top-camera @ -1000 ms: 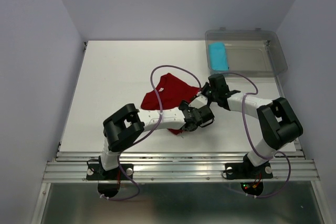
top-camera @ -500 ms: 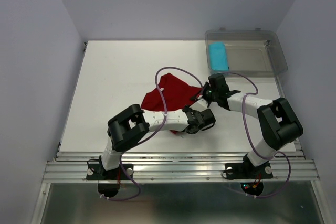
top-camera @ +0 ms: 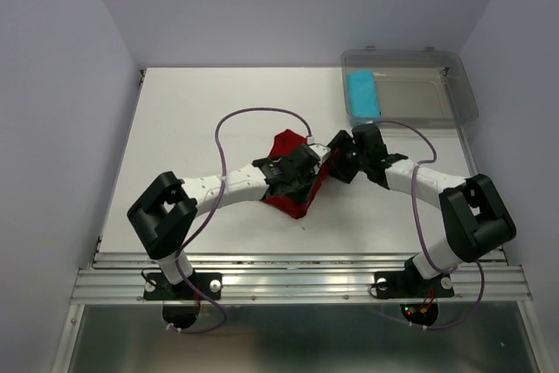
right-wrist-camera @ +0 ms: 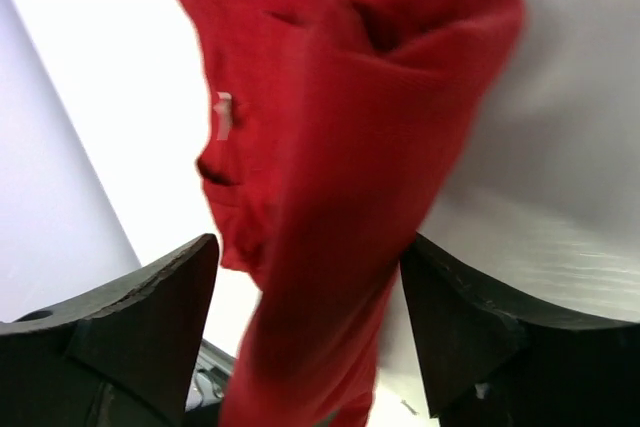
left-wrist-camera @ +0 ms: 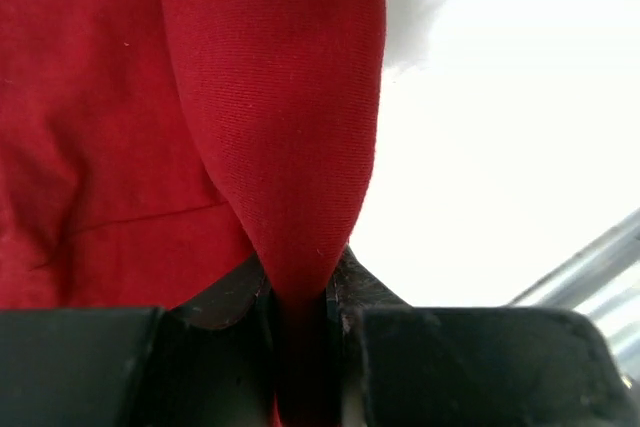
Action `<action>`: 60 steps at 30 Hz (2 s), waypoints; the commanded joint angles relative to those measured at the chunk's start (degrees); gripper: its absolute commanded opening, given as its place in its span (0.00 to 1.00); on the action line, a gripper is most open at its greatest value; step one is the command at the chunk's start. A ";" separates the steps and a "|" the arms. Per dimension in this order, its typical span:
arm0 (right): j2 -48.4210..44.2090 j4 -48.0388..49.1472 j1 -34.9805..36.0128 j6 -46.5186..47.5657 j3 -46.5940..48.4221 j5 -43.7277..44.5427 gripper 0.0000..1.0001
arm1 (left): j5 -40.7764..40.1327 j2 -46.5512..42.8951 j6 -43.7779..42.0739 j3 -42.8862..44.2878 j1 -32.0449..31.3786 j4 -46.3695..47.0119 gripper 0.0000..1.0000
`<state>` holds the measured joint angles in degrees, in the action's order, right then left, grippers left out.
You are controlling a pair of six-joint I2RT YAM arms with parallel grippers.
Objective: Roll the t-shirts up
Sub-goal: Roll the T-shirt to the center of the board.
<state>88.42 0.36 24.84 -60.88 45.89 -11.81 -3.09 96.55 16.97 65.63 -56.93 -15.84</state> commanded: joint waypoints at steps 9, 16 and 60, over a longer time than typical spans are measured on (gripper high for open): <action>-12.83 -4.58 0.56 4.80 1.66 9.61 0.81 | 31.29 -4.97 4.99 -12.00 7.53 21.62 0.00; -14.77 -6.60 0.56 6.56 2.01 11.55 0.80 | 38.59 -6.29 14.12 -18.51 10.17 35.58 0.00; -0.89 1.84 2.14 13.60 -0.01 3.20 0.06 | 39.49 -3.21 12.92 -18.35 11.75 28.15 0.71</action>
<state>86.21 -1.13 25.78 -48.93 42.78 -7.94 38.96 97.23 33.82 44.16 -44.93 17.96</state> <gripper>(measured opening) 0.065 0.693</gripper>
